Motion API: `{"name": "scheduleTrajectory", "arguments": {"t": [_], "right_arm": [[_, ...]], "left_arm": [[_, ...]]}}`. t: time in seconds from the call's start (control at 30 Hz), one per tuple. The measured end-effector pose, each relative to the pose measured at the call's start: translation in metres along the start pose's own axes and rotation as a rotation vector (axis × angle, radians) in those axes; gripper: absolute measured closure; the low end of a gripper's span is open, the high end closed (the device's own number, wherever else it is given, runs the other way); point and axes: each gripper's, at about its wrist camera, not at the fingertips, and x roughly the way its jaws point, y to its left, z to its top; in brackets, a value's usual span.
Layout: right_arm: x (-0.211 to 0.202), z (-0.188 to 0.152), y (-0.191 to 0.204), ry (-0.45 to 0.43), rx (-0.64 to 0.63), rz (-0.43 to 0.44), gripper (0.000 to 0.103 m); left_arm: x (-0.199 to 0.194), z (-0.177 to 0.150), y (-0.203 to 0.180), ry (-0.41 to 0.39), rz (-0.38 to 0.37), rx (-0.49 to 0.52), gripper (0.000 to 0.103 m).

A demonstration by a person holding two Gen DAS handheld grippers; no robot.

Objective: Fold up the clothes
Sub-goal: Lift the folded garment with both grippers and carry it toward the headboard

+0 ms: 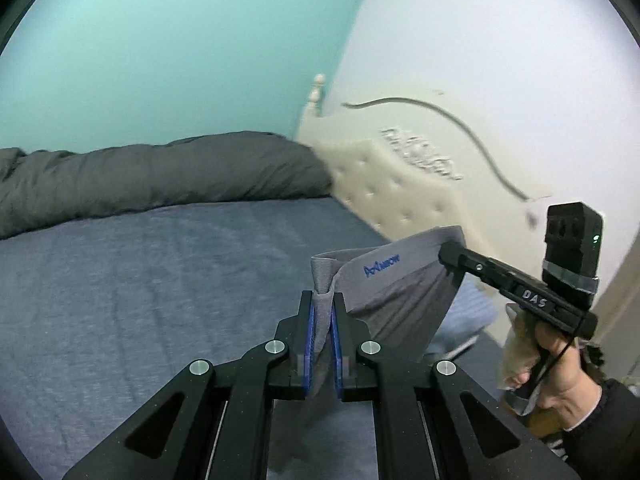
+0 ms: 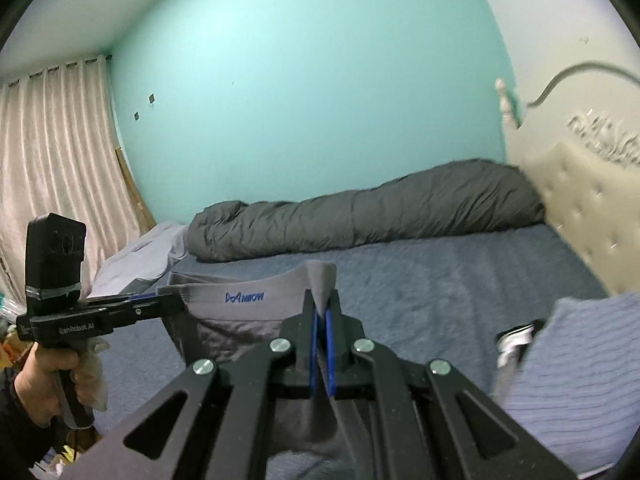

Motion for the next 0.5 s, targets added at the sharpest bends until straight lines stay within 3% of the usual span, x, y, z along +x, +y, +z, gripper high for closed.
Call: {"name": "scheduleTrajectory", "arguments": {"t": [0.5], "right_arm": [[-0.138,0.012,-0.054,-0.082,-0.035,-0.182,0.100]], "left_arm": [[0.029,0.026,-0.145,0.010,-0.159,0.134,0.096]]}}
